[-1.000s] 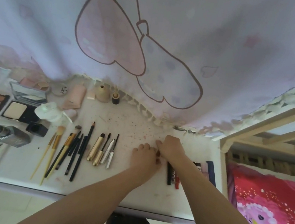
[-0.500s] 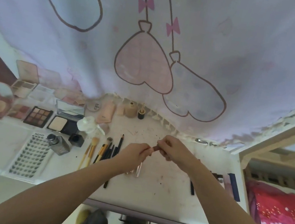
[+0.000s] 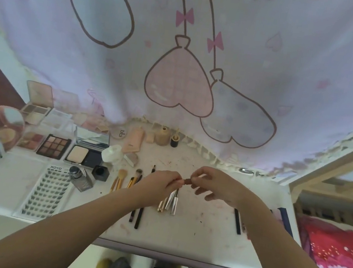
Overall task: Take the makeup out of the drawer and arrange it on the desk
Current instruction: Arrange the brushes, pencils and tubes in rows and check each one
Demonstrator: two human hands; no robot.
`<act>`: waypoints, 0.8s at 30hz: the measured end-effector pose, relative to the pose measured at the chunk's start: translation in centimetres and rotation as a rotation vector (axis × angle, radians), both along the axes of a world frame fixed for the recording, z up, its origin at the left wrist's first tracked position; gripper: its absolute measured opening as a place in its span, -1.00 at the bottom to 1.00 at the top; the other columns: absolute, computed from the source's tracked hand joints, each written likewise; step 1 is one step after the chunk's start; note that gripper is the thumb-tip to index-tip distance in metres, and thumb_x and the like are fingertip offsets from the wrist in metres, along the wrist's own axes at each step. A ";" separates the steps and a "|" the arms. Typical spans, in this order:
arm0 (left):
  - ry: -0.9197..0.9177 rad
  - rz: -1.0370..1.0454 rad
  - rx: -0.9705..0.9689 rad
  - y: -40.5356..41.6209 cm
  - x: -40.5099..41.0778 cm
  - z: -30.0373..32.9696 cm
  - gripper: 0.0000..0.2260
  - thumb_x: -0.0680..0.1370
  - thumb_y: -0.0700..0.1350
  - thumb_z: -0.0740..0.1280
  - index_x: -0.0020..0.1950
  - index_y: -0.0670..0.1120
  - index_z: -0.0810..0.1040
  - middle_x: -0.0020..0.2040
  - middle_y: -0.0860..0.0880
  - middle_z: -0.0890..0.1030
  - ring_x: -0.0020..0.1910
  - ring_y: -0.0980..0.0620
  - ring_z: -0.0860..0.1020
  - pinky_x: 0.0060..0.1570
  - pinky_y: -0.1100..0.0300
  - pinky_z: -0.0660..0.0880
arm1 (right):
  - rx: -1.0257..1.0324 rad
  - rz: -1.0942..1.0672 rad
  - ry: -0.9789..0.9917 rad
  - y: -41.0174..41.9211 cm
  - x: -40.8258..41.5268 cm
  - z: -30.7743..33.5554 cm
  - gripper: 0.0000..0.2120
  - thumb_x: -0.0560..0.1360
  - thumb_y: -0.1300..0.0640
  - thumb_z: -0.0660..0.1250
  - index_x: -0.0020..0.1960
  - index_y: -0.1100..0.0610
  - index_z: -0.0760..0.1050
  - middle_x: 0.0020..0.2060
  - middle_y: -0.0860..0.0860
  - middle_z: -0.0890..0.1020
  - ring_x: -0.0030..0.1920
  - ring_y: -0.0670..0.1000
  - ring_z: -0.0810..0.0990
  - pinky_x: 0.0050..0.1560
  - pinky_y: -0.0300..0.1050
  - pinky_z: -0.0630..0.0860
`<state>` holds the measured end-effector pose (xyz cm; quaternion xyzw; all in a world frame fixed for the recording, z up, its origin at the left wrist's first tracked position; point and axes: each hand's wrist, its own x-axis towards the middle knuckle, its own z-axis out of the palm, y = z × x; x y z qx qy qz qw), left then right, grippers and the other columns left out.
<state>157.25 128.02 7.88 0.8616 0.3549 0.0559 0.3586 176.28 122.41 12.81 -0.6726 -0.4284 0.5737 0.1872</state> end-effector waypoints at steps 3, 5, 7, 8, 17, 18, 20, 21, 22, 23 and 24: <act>0.003 -0.034 0.025 0.0 0.2 -0.1 -0.77 0.64 0.03 0.11 0.09 -0.04 0.50 -0.31 0.13 0.42 -0.35 0.19 0.38 -0.36 0.32 0.25 | -0.048 0.039 -0.122 -0.1 0.2 -0.3 -0.66 0.56 -0.13 0.21 -0.14 0.12 0.57 -0.40 -0.06 0.62 -0.37 -0.10 0.55 -0.32 -0.27 0.40; 0.023 -0.034 0.036 0.0 0.4 -0.2 -0.76 0.64 0.04 0.10 0.09 -0.04 0.49 -0.31 0.14 0.41 -0.36 0.20 0.37 -0.38 0.32 0.24 | -0.019 0.023 -0.083 -0.1 0.6 -0.6 -0.80 0.56 0.00 0.26 -0.09 0.11 0.55 -0.32 -0.05 0.62 -0.31 -0.11 0.54 -0.32 -0.28 0.41; 0.033 -0.028 0.036 0.1 0.5 -0.3 -0.76 0.64 0.04 0.09 0.09 -0.04 0.49 -0.31 0.14 0.41 -0.37 0.20 0.37 -0.38 0.31 0.23 | -0.020 -0.014 -0.001 -0.3 1.2 -0.6 -0.91 0.52 0.08 0.33 0.00 0.08 0.53 -0.18 -0.04 0.65 -0.21 -0.11 0.58 -0.28 -0.27 0.47; 0.032 -0.025 0.035 0.1 0.6 -0.3 -0.76 0.64 0.05 0.09 0.08 -0.03 0.49 -0.32 0.14 0.42 -0.37 0.19 0.37 -0.38 0.31 0.23 | -0.042 -0.030 0.026 -0.3 1.4 -0.5 -0.87 0.52 0.05 0.34 0.02 0.06 0.54 -0.15 -0.04 0.66 -0.20 -0.10 0.60 -0.26 -0.26 0.49; 0.046 -0.019 0.019 0.1 1.4 -0.7 -0.78 0.63 0.05 0.11 0.08 -0.01 0.49 -0.32 0.11 0.43 -0.38 0.18 0.38 -0.38 0.27 0.27 | -0.095 -0.089 0.107 -0.5 3.0 -1.1 -0.89 0.52 0.08 0.34 0.02 0.07 0.58 -0.21 -0.03 0.66 -0.23 -0.08 0.58 -0.26 -0.23 0.49; 0.051 -0.021 0.020 0.2 1.3 -0.8 -0.78 0.63 0.05 0.11 0.08 -0.01 0.48 -0.32 0.12 0.43 -0.38 0.18 0.38 -0.37 0.27 0.27 | -0.102 -0.086 0.113 -0.5 3.1 -1.2 -0.85 0.52 0.03 0.34 0.02 0.07 0.59 -0.20 -0.04 0.67 -0.24 -0.08 0.59 -0.26 -0.24 0.50; 0.059 -0.045 0.045 0.4 1.3 -1.0 -0.79 0.63 0.06 0.11 0.04 0.01 0.48 -0.32 0.13 0.43 -0.36 0.18 0.39 -0.33 0.25 0.32 | -0.094 -0.055 0.037 -0.5 3.3 -1.3 -0.78 0.53 -0.04 0.30 -0.02 0.08 0.62 -0.24 -0.07 0.68 -0.29 -0.12 0.56 -0.27 -0.27 0.47; 0.078 -0.072 0.081 0.5 1.2 -1.0 -0.80 0.63 0.07 0.10 -0.01 0.03 0.47 -0.32 0.14 0.43 -0.34 0.17 0.40 -0.30 0.23 0.33 | -0.082 -0.026 -0.033 -0.5 3.4 -1.4 -0.78 0.53 -0.03 0.29 -0.04 0.08 0.63 -0.26 -0.09 0.68 -0.30 -0.13 0.56 -0.27 -0.29 0.46; 0.115 -0.101 0.133 0.6 1.1 -1.2 -0.80 0.63 0.08 0.09 -0.05 0.05 0.45 -0.32 0.13 0.44 -0.31 0.14 0.40 -0.26 0.19 0.33 | -0.075 0.005 -0.105 -0.6 3.8 -1.5 -0.80 0.53 -0.01 0.30 -0.06 0.08 0.62 -0.27 -0.10 0.69 -0.29 -0.15 0.56 -0.27 -0.31 0.46; 0.165 -0.119 0.184 0.8 0.9 -1.4 -0.78 0.63 0.09 0.08 -0.06 0.05 0.45 -0.29 0.12 0.47 -0.27 0.09 0.41 -0.23 0.17 0.31 | -0.076 0.028 -0.166 -0.6 4.3 -1.5 -0.84 0.53 0.02 0.31 -0.07 0.06 0.61 -0.26 -0.11 0.69 -0.29 -0.16 0.57 -0.27 -0.32 0.45; 0.218 -0.110 0.216 1.0 0.6 -1.7 -0.75 0.63 0.10 0.07 -0.02 0.03 0.48 -0.24 0.08 0.51 -0.22 0.05 0.43 -0.19 0.16 0.30 | -0.084 0.037 -0.205 -0.7 5.0 -1.4 -0.89 0.53 0.06 0.31 -0.08 0.06 0.59 -0.25 -0.10 0.69 -0.29 -0.16 0.57 -0.29 -0.33 0.45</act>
